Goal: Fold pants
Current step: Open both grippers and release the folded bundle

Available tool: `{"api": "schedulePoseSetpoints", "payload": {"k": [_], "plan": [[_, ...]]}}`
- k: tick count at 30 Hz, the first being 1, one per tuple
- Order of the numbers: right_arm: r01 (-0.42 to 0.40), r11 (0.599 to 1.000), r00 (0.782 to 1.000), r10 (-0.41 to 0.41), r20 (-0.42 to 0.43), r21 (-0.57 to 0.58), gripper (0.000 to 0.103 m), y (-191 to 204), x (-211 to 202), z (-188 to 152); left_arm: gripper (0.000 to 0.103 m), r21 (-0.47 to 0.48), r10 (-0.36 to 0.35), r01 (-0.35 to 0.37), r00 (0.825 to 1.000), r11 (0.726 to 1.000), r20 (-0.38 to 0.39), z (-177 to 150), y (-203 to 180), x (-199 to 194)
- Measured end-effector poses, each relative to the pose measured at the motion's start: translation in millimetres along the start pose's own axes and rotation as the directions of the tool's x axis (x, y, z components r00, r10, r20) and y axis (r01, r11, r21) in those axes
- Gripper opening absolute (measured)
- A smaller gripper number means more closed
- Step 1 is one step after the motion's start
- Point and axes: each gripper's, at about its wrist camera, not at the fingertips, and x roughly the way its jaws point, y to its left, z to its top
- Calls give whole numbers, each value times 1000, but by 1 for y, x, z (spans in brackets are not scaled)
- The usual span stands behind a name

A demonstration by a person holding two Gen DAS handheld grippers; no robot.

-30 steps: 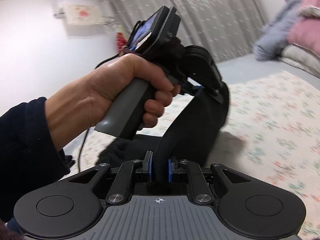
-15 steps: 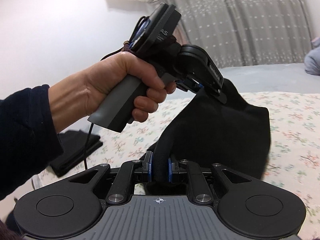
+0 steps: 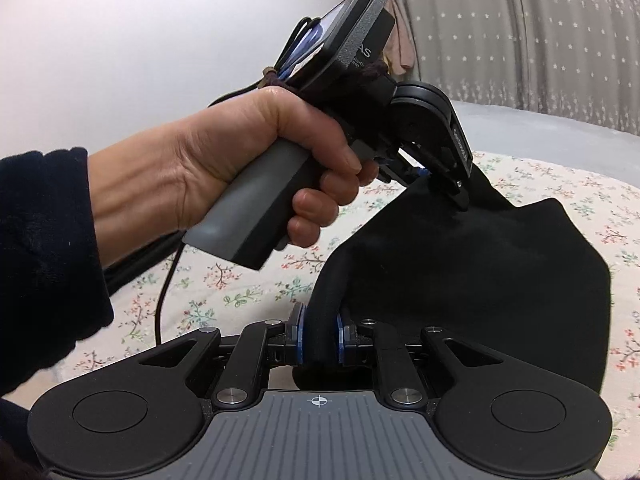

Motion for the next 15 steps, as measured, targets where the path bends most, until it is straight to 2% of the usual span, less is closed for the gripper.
{"api": "schedulePoseSetpoints", "payload": {"k": [2, 4, 5, 6, 8, 9, 10, 12, 15], "plan": [[19, 1000, 1000, -19, -18, -13, 15, 4, 8, -2, 10, -39, 0, 0, 1000, 999, -1, -13, 13, 2], [22, 1000, 999, -22, -47, 1, 19, 5, 21, -5, 26, -60, 27, -27, 1000, 998, 0, -23, 18, 8], [12, 1000, 999, -13, -53, -2, 21, 6, 24, -6, 29, -81, 30, -28, 999, 996, 15, -26, 21, 5], [-1, 1000, 999, 0, -50, -11, 27, 7, 23, -7, 34, -113, 22, -18, 999, 993, 29, -27, 24, 2], [-71, 997, 996, 68, -58, -37, 54, 9, 16, -10, 42, -173, 17, -10, 999, 985, 42, -28, 30, -6], [-113, 992, 992, 109, -70, -59, 76, 10, 10, -12, 42, -185, 18, -10, 999, 983, 43, -28, 30, -11], [-143, 985, 987, 135, -85, -93, 82, 13, 2, -14, 43, -185, 24, -15, 998, 983, 52, -27, 29, -17], [-165, 976, 983, 151, -103, -139, 82, 17, -16, -13, 43, -184, 59, -45, 996, 982, 71, -28, 26, -33], [-175, 981, 980, 166, -113, -78, 82, 1, -48, -5, 43, -223, 90, -70, 992, 972, 84, -33, 26, -56]]}}
